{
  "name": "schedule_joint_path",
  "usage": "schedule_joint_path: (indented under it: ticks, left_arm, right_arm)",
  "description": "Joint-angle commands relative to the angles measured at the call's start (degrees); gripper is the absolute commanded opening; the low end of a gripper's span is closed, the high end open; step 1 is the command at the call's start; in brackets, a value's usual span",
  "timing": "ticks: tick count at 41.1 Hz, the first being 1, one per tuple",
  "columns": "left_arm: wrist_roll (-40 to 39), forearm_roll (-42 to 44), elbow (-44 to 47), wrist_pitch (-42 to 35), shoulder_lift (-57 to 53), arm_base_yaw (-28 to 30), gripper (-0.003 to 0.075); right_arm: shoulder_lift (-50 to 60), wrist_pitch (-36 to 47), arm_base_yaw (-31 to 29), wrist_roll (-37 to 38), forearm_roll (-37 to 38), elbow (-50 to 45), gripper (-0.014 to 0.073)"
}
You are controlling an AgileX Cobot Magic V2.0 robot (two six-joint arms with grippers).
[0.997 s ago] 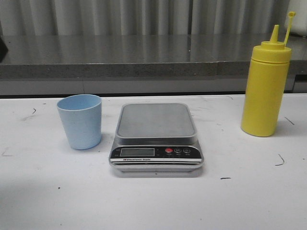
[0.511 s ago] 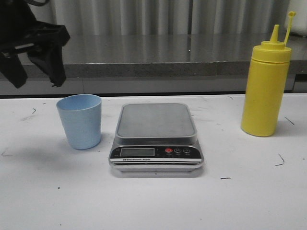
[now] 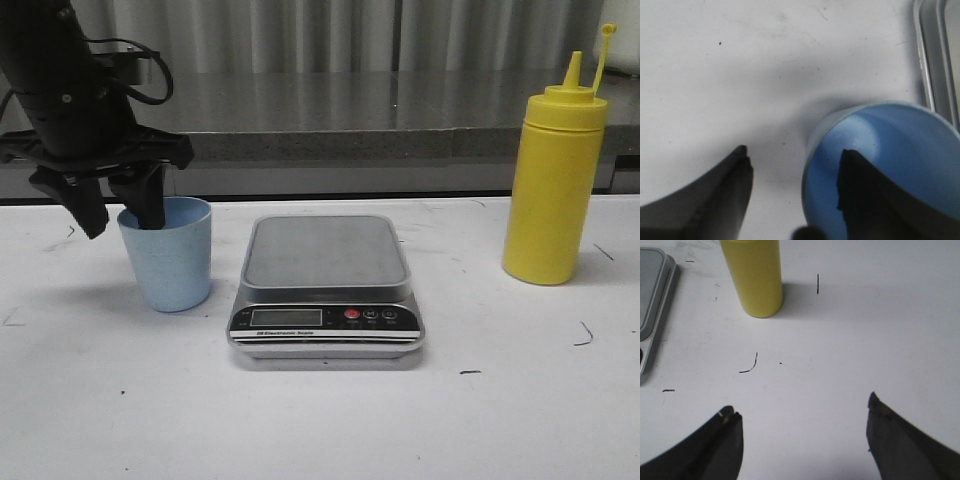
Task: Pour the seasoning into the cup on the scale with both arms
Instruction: 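Lower the left gripper onto the light blue cup and grasp it, then carry the cup with the left gripper onto the scale and release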
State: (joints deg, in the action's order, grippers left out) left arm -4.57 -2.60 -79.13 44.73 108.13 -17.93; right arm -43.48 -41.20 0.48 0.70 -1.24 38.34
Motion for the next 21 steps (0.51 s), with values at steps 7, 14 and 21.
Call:
schedule_joint_path:
  ticks: [7,14,21]
  left_arm:
    - [-0.3,-1.28,-1.81,-2.56,-2.77,-0.42,0.0021]
    - [-0.3,-1.28,-1.81,-2.18,-2.91,-0.42,-0.002]
    - [-0.3,-1.16,-3.91,1.13,-5.59,-1.16,-0.002]
  right_arm:
    - [-0.11,3.71,-0.17,-0.7,0.12,1.79,0.0539]
    - [-0.11,3.71,-0.17,-0.7,0.12,1.79,0.0539]
    - [-0.11,3.71,-0.17,-0.7,0.12,1.79,0.0539]
